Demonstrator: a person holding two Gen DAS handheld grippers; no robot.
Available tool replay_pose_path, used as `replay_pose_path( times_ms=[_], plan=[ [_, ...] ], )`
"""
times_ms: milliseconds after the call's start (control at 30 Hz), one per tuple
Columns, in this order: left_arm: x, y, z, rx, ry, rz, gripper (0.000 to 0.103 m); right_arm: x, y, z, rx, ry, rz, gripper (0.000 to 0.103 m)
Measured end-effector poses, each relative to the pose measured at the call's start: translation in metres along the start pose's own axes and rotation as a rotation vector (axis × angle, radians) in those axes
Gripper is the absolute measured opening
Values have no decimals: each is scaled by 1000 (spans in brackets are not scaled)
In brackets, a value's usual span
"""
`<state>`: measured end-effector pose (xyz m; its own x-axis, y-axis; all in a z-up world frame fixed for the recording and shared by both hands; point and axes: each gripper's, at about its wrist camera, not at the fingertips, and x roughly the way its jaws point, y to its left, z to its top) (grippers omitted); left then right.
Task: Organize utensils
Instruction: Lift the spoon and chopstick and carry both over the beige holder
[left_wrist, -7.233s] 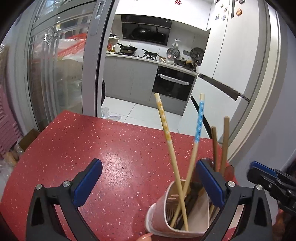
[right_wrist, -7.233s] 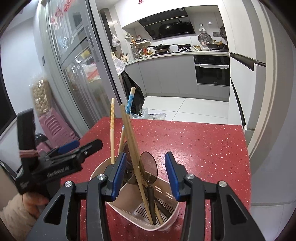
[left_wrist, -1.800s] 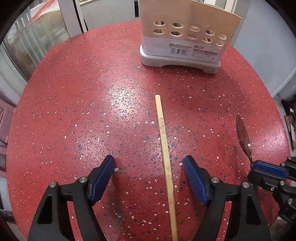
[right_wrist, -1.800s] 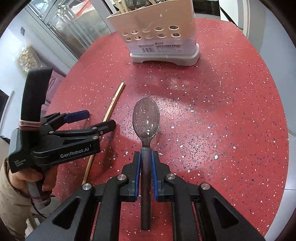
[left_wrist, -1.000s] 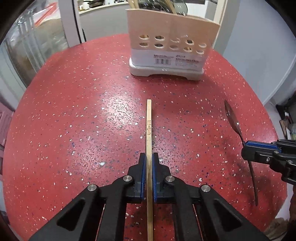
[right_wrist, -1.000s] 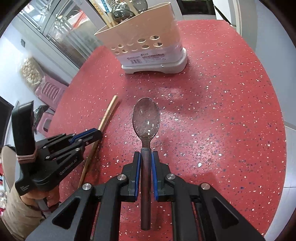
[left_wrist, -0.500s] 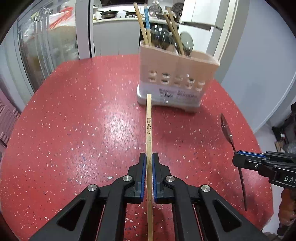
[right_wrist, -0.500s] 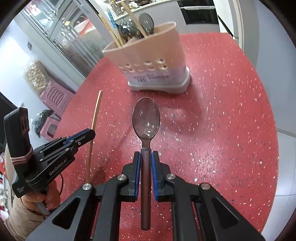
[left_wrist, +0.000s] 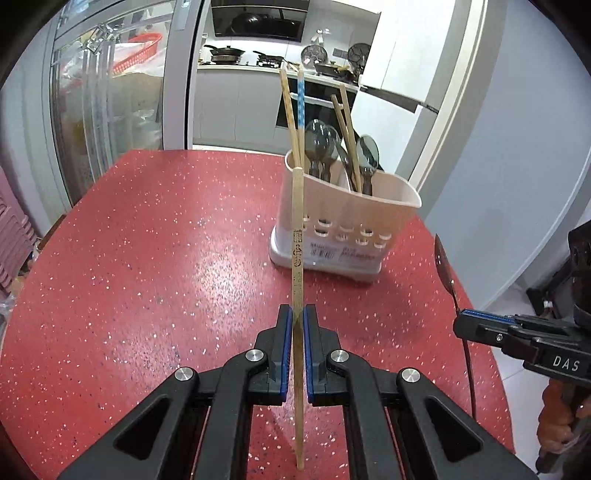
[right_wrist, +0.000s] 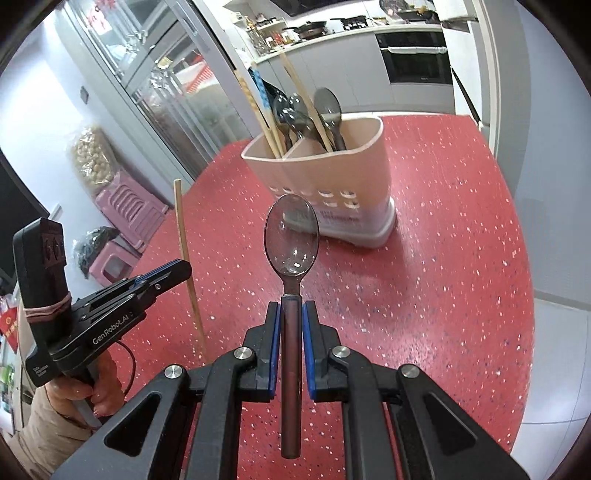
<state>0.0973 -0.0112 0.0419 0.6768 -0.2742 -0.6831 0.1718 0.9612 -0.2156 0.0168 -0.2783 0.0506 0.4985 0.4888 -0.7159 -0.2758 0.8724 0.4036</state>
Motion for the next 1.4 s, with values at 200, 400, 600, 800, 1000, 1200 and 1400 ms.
replay_pose_path(
  times_ms=[200,400,600,800,1000,1200,1400],
  plan=[
    [-12,2,17,-14,-61,-12,32,-5,4,12,-11,-28,9,13],
    [-24,4,36,-18,-118,-21,32,-10,6,25,-24,-56,8,13],
    [-32,3,57,-5,-166,-20,32,-15,10,41,-41,-83,10,13],
    [-43,-2,82,3,-214,-29,32,-25,12,64,-61,-127,3,13],
    [-48,-7,115,22,-254,-39,32,-29,8,86,-67,-160,-8,13],
    [-44,-10,146,23,-286,-56,32,-27,3,113,-74,-197,-21,13],
    [-31,-16,172,39,-300,-51,32,-17,2,140,-96,-266,-29,13]
  ],
)
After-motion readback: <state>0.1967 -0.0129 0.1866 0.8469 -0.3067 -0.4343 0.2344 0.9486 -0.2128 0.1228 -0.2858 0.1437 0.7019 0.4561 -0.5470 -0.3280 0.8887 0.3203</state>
